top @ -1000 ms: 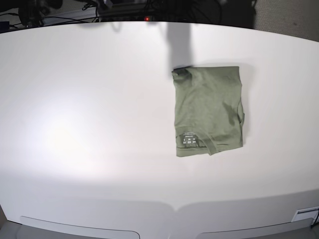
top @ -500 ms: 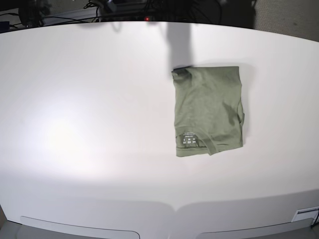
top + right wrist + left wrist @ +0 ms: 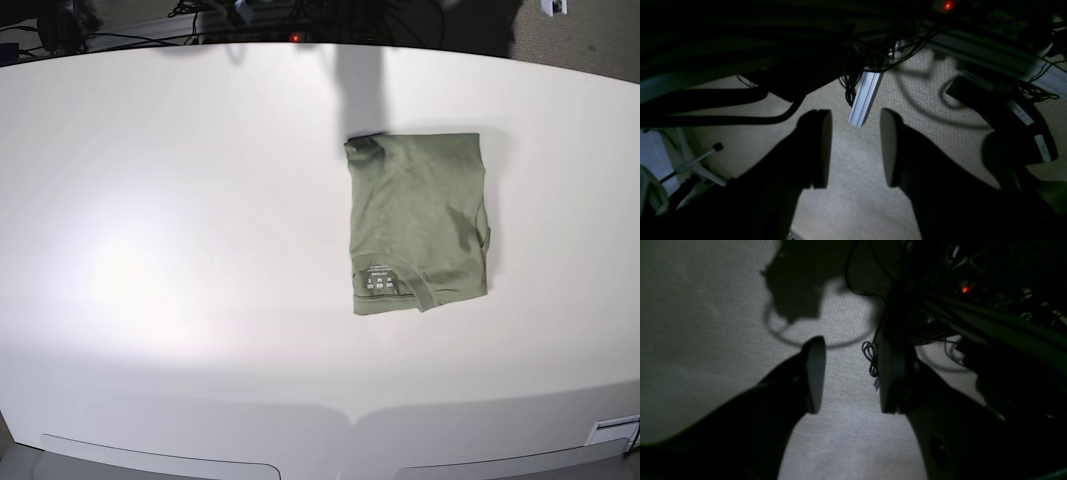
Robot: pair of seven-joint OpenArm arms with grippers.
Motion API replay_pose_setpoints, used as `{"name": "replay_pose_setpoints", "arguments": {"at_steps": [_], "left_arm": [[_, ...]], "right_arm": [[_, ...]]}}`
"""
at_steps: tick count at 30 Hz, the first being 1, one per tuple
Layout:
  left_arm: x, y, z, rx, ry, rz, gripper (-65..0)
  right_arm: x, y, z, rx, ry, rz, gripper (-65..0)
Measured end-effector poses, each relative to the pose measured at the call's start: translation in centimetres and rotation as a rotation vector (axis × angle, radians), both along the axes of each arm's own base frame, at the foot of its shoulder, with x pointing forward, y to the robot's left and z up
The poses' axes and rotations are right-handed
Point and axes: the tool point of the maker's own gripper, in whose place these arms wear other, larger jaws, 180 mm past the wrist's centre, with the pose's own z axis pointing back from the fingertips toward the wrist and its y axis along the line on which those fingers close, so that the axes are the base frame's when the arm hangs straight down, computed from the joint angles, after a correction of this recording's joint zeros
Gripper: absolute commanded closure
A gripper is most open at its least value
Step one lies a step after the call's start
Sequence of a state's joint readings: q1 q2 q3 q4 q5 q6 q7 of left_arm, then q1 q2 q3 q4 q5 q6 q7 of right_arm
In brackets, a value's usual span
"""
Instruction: Fold the T-shirt properly
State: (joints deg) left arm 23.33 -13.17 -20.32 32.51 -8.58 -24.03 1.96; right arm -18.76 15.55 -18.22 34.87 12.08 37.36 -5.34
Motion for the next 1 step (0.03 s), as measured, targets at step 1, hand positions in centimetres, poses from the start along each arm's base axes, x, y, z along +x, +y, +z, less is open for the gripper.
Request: {"name": "replay_pose_setpoints", "arguments": {"at_steps": [1], "left_arm": [[-0.14,-0.20,-0.04,-0.003,0.002,0.002,-25.8]], "right_arm": [[0.01,0.00,0.00,0.000,0.000,0.000,-24.6]]}}
